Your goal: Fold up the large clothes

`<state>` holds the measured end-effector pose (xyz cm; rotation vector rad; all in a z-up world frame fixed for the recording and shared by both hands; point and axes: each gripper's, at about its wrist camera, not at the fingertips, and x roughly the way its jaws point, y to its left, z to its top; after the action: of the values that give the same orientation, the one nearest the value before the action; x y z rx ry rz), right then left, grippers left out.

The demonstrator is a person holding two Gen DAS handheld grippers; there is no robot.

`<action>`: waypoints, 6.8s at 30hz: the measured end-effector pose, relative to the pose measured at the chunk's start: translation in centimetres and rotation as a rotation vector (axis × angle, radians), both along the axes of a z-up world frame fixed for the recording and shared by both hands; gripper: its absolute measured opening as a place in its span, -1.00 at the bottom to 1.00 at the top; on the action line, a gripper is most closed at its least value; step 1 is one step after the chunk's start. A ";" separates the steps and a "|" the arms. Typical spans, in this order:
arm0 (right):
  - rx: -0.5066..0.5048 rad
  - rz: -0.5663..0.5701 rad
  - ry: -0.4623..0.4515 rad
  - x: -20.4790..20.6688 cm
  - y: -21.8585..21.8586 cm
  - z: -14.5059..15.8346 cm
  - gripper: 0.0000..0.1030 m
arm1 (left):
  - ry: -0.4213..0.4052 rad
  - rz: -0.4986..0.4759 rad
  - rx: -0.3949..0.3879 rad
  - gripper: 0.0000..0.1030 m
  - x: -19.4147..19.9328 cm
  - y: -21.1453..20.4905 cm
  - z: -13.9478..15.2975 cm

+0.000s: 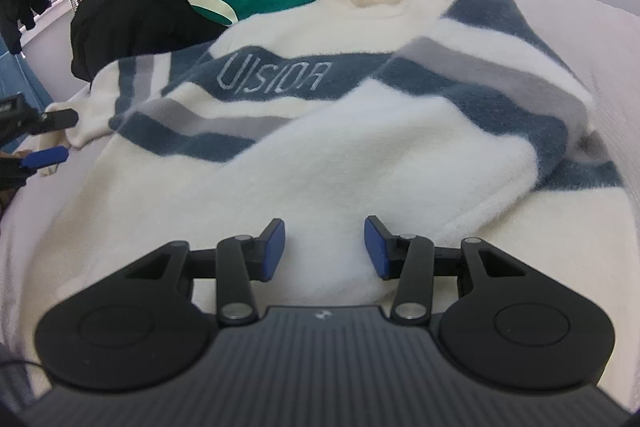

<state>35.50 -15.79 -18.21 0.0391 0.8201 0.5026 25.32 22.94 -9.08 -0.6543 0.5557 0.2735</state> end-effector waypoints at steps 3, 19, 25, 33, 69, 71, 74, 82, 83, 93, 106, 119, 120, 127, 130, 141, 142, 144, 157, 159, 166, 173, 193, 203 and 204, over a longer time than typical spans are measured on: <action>0.000 -0.002 -0.001 0.0 0.1 0.0 -0.11 | 0.024 0.055 -0.027 0.35 1.3 3.0 -0.5; -0.054 0.019 -0.042 0.0 1.1 -0.4 -0.09 | -0.122 0.359 -0.415 0.35 3.4 15.8 -7.9; -0.088 0.033 -0.083 0.4 2.0 -0.7 -0.08 | -0.212 0.423 -0.546 0.34 3.7 19.1 -9.4; -0.122 0.054 -0.131 1.1 3.0 -0.9 -0.07 | -0.260 0.518 -0.503 0.32 3.8 22.8 -9.0; 0.020 -0.125 -0.209 0.4 -2.8 4.2 -0.07 | -0.240 -0.224 0.568 -0.83 8.8 -11.7 15.3; 0.045 -0.153 -0.231 -0.2 -4.2 5.2 -0.07 | -0.236 -0.300 0.587 -0.83 9.4 -15.7 15.2; 0.076 -0.188 -0.268 -0.8 -6.1 6.3 -0.07 | -0.214 -0.407 0.612 -0.83 9.7 -21.2 13.8; 0.157 -0.306 -0.287 -0.6 -11.1 6.7 -0.02 | -0.070 -0.567 0.627 -0.82 10.8 -30.8 5.9; 0.176 -0.313 -0.267 -0.5 -11.5 6.5 -0.02 | -0.054 -0.584 0.608 -0.82 10.8 -31.2 4.7; 0.237 -0.334 -0.175 0.5 -13.2 5.6 -0.02 | 0.046 -0.623 0.479 -0.45 12.1 -32.5 -1.1; 0.188 -0.304 -0.168 0.2 -11.9 5.2 -0.02 | -0.018 -0.706 0.292 0.33 4.8 -27.9 3.1; 0.203 -0.165 -0.159 -0.2 -8.3 4.7 -0.02 | -0.134 -0.759 0.149 0.35 1.1 -21.8 2.7; 0.211 -0.156 -0.149 -0.2 -8.0 4.7 -0.02 | -0.129 -0.776 0.144 0.35 1.2 -21.9 2.2; 0.234 -0.082 -0.106 0.7 -6.0 3.9 -0.02 | -0.126 -0.825 0.077 0.37 1.8 -21.4 0.9; 0.285 -0.055 -0.076 1.3 -5.7 3.5 -0.02 | -0.137 -0.854 0.060 0.39 1.9 -20.9 0.5; 0.245 0.095 -0.022 3.5 -2.1 2.3 0.26 | -0.087 -0.862 -0.048 0.39 2.3 -19.4 -0.7; 0.228 0.107 -0.028 3.4 -2.0 2.2 0.26 | -0.095 -0.858 -0.051 0.39 2.2 -19.2 -0.5; 0.159 0.129 -0.043 3.2 -1.4 1.9 0.22 | -0.117 -0.846 -0.054 0.39 1.7 -18.6 0.1; 0.121 0.078 -0.027 1.7 -2.9 1.3 0.20 | -0.137 -0.679 -0.049 0.40 -0.4 -12.9 2.4; 0.116 0.085 -0.042 1.5 -2.7 1.6 0.20 | -0.118 -0.648 -0.045 0.40 0.2 -12.3 1.9; 0.136 0.163 -0.148 -0.7 -1.8 3.7 0.21 | -0.072 -0.543 -0.057 0.28 1.5 -9.9 0.6; 0.109 0.349 -0.222 -3.5 1.1 4.1 0.20 | 0.014 -0.511 -0.049 -0.01 2.8 -9.7 -0.8; 0.046 0.308 -0.211 -3.3 3.4 2.3 -0.63 | 0.031 -0.433 -0.021 -0.01 3.6 -8.9 -1.3; 0.234 -0.016 -0.134 -3.8 -2.0 4.2 -0.75 | 0.006 -0.411 -0.009 -0.01 2.6 -8.5 -0.6; 0.224 -0.051 -0.129 -3.9 -2.3 4.2 -0.75 | 0.008 -0.411 -0.007 -0.01 2.6 -8.5 -0.6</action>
<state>31.62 -18.12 -14.03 0.2308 0.6324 0.5415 27.88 14.46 -9.67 -0.5313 0.6841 -0.1110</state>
